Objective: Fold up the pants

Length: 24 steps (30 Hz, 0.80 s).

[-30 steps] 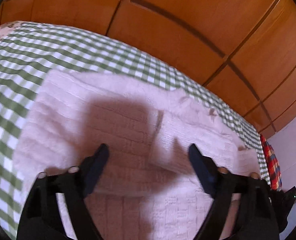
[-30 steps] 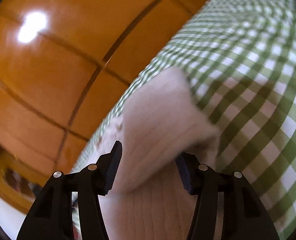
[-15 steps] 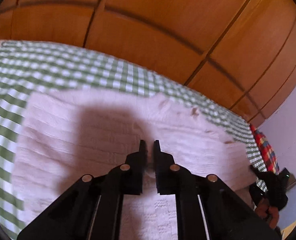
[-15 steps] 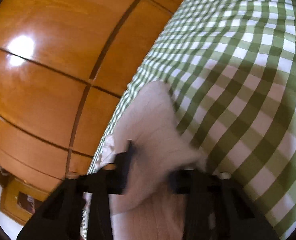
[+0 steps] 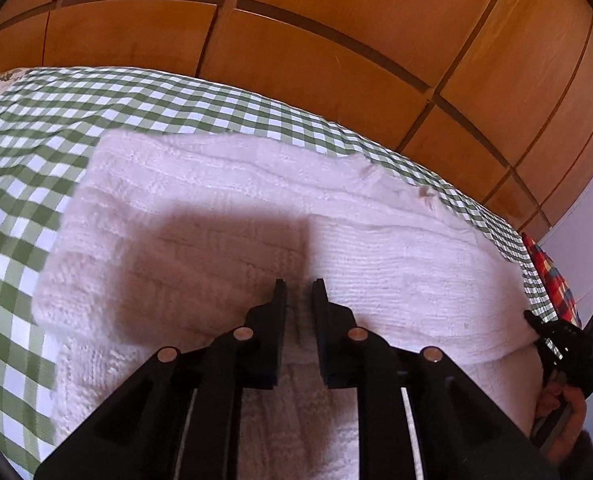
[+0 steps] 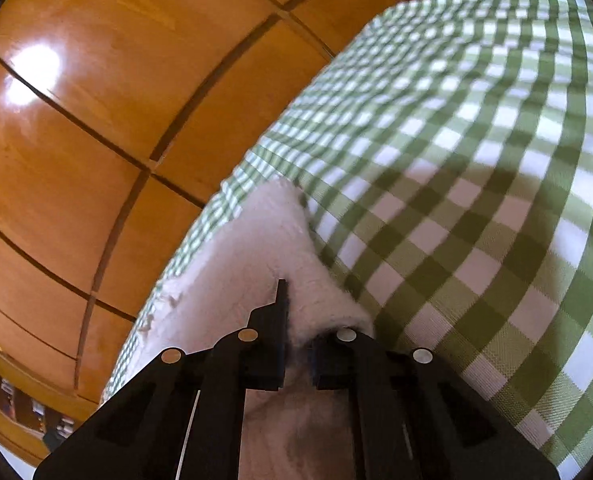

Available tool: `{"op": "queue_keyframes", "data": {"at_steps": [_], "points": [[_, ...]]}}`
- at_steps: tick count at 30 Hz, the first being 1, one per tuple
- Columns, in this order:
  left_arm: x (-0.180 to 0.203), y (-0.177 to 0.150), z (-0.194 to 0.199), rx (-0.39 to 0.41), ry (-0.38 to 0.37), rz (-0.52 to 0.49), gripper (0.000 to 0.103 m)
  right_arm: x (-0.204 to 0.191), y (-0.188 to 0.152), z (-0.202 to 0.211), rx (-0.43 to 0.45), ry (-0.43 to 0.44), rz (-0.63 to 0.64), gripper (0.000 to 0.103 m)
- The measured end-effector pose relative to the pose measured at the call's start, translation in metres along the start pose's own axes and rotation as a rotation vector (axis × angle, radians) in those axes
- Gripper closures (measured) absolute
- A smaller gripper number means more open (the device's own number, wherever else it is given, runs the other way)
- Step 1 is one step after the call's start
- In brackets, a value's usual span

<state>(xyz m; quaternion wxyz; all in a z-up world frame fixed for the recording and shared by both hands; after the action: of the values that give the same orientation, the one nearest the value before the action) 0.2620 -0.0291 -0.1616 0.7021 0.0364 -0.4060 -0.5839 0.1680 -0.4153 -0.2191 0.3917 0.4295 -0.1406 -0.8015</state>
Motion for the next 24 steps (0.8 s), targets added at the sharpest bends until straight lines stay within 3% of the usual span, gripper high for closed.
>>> {"op": "queue_keyframes", "data": {"at_steps": [3,4,6,8,9,11,14,18,21,24], "points": [[-0.001,-0.002,-0.001,-0.003,-0.011,0.01,0.085,-0.001,-0.003,0.008,-0.024,-0.026,0.034,0.096],[-0.001,-0.003,0.0,-0.004,-0.018,0.01,0.079,-0.002,-0.008,0.013,-0.035,-0.052,0.067,0.096],[0.003,-0.005,0.004,-0.004,-0.04,-0.004,0.059,-0.002,-0.012,0.025,-0.044,-0.1,0.121,0.095],[0.013,-0.006,0.012,0.02,-0.04,-0.048,0.018,-0.007,-0.013,0.042,-0.031,-0.114,0.156,0.089],[0.019,-0.005,0.022,0.073,-0.022,-0.083,0.013,-0.007,-0.012,0.05,-0.022,-0.127,0.17,0.085],[0.028,0.0,0.037,0.148,-0.018,-0.121,0.012,-0.006,-0.003,0.071,0.029,-0.193,0.204,0.084],[0.03,0.006,0.041,0.173,0.018,-0.133,0.012,-0.023,0.016,0.077,0.075,-0.176,0.274,0.084],[0.028,0.012,0.025,0.143,0.075,-0.137,0.013,-0.067,0.018,0.032,-0.026,-0.129,0.469,0.084],[0.027,0.01,0.009,0.09,0.11,-0.156,0.013,-0.072,0.01,-0.006,-0.108,-0.191,0.566,0.084],[0.019,0.003,-0.006,0.029,0.136,-0.156,0.013,-0.053,0.006,-0.028,-0.187,-0.266,0.57,0.084]]}}
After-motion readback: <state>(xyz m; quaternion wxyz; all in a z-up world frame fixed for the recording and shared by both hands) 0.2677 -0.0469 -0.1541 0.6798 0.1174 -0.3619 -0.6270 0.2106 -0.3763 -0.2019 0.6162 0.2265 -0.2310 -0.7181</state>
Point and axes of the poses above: each gripper's, at about its wrist camera, not at the fingertips, and z roughly against the way its jaws point, x to its right, y to its top, the point moved 10 cm from there along -z, roughly the way its jaws point, and after that the axes turned 12 degrees about z, right-handed, at the moved point
